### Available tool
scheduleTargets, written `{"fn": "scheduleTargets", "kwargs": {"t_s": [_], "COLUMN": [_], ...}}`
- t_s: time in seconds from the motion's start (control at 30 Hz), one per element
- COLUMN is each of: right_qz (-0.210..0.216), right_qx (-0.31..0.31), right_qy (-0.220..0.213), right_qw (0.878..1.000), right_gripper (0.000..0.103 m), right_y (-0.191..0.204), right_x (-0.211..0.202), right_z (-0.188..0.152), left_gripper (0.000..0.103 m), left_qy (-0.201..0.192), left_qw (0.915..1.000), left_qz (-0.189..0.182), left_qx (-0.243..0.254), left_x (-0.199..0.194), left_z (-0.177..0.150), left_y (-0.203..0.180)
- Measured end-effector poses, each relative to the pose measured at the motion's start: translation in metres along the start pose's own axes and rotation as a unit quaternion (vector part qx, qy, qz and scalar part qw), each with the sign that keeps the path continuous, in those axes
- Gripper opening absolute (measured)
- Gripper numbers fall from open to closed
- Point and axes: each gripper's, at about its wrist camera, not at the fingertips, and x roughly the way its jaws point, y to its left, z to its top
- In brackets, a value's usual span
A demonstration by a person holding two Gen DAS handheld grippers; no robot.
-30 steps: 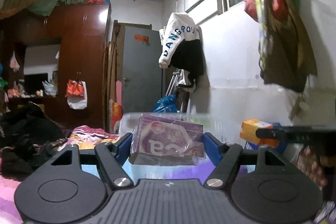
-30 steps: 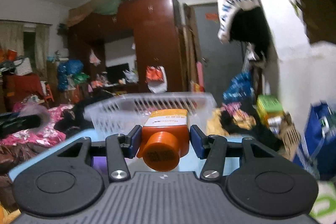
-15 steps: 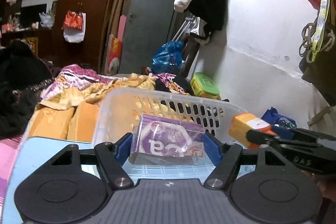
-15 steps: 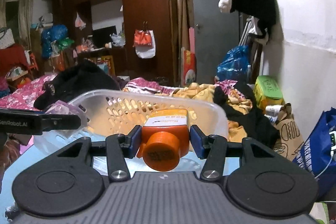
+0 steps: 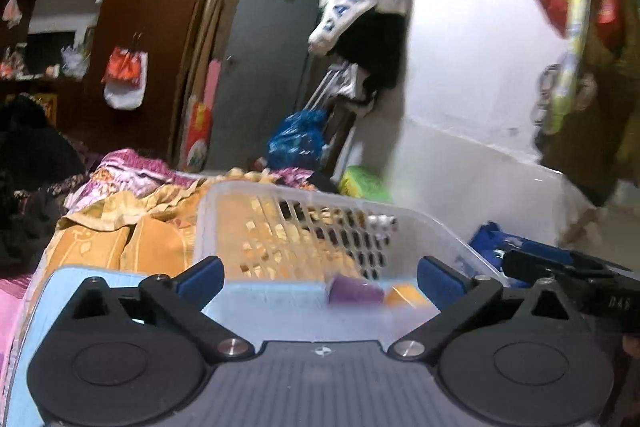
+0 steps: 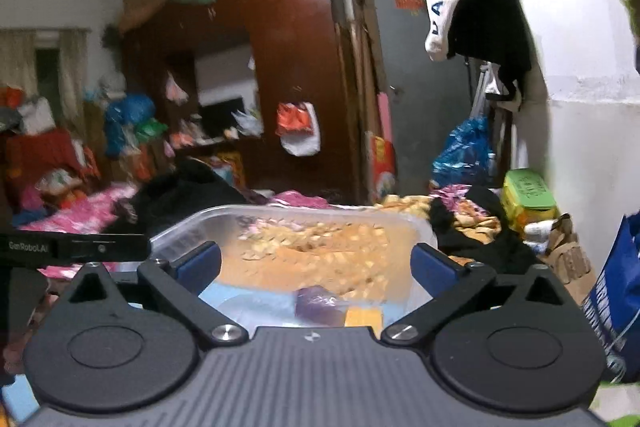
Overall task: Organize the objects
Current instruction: 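Carry the bottle and packet over the white basket and open both grippers, then grasp the purple Vinda tissue pack at both ends with both grippers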
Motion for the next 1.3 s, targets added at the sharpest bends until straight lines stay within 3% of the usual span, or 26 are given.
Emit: {"fn": "scheduleTargets", "kwargs": {"t_s": [0.17,0.33,0.4,0.57,0.87,1.3], "right_qz": [0.063,0.067,0.069,0.077,0.107,0.160], "right_qx": [0.014,0.029,0.014,0.014,0.004,-0.012], "right_qy": [0.004,0.005,0.019,0.001,0.013,0.050], "right_qw": [0.998,0.997,0.997,0.997,0.994,0.986], "right_gripper": [0.103,0.103,0.103,0.103,0.102,0.071], "right_y": [-0.006,-0.008,-0.004,0.001,0.006,0.010], "right_x": [-0.053,-0.077,-0.073,-0.066,-0.055,-0.030], "right_z": [-0.064,-0.110,-0.111,-0.100,-0.110,-0.113], "left_gripper": [0.103,0.103,0.103,0.101,0.083,0.073], "left_qy": [-0.018,-0.027,-0.035,-0.029,-0.003,-0.003], "left_qw": [0.9993,0.9971,0.9954,0.9931,0.9940,0.9927], "left_qz": [-0.033,-0.059,-0.066,-0.086,-0.096,-0.121], "left_qx": [0.008,0.039,0.060,0.075,0.052,0.006], "left_x": [-0.062,-0.092,-0.096,-0.090,-0.061,-0.042], "left_z": [-0.076,-0.123,-0.128,-0.134,-0.139,-0.132], "left_y": [-0.005,-0.019,-0.027,-0.039,-0.030,-0.006]}}
